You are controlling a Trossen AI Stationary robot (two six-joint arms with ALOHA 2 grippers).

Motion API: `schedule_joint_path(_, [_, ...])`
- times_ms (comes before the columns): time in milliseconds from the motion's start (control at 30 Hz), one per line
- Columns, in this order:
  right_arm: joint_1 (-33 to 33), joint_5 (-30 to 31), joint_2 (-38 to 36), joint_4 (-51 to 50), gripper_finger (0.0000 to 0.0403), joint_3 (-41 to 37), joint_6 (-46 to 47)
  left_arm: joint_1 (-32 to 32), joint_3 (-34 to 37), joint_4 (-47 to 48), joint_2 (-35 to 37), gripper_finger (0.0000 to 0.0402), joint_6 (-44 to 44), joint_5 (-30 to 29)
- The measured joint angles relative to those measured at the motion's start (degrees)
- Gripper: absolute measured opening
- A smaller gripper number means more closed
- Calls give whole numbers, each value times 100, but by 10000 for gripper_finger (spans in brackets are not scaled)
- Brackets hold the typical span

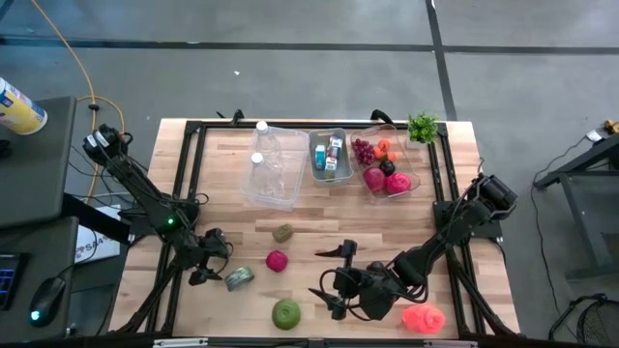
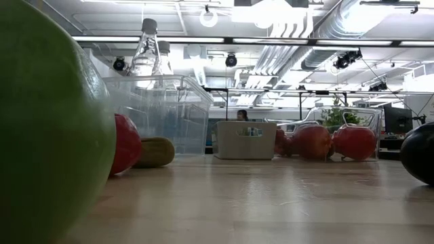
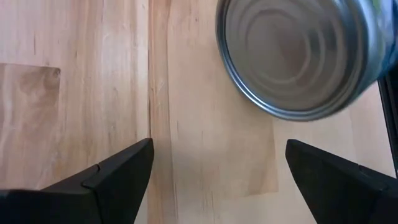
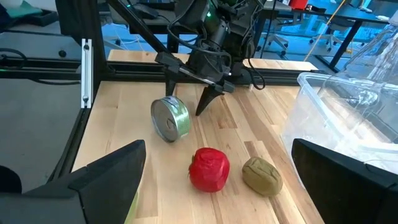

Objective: Pick & Place Food Item
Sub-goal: Put the green canned tuna into the white bin

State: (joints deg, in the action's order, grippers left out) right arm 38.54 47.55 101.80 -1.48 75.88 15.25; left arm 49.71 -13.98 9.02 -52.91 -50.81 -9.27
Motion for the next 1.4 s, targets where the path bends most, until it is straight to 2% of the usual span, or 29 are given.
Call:
schedule_joint_path(167, [0, 0, 0, 0, 394, 0, 0, -195, -5, 152, 114, 356, 190, 11])
schedule_joint_path(400, [0, 0, -2, 0, 394, 0, 0, -398, -111, 1376, 837, 356, -253, 569])
schedule_joint_path(600, [0, 0, -2, -2, 394, 0, 0, -173, -136, 1076, 1436, 356, -678, 721])
schedule_joint_path(833, [2, -15, -7, -50, 394, 0, 0, 347, -136, 552, 1350, 356, -1211, 334])
schedule_joint_path(1033, [2, -83, -9, -90, 394, 0, 17, 700, -133, -205, 1095, 356, -1203, -451])
schedule_joint_path(1200, [2, -277, -9, -94, 394, 0, 123, 742, -133, -737, 882, 356, -1085, -621])
schedule_joint_path(1400, [2, -280, -9, -94, 394, 0, 144, 730, -131, -827, 568, 356, -852, -907])
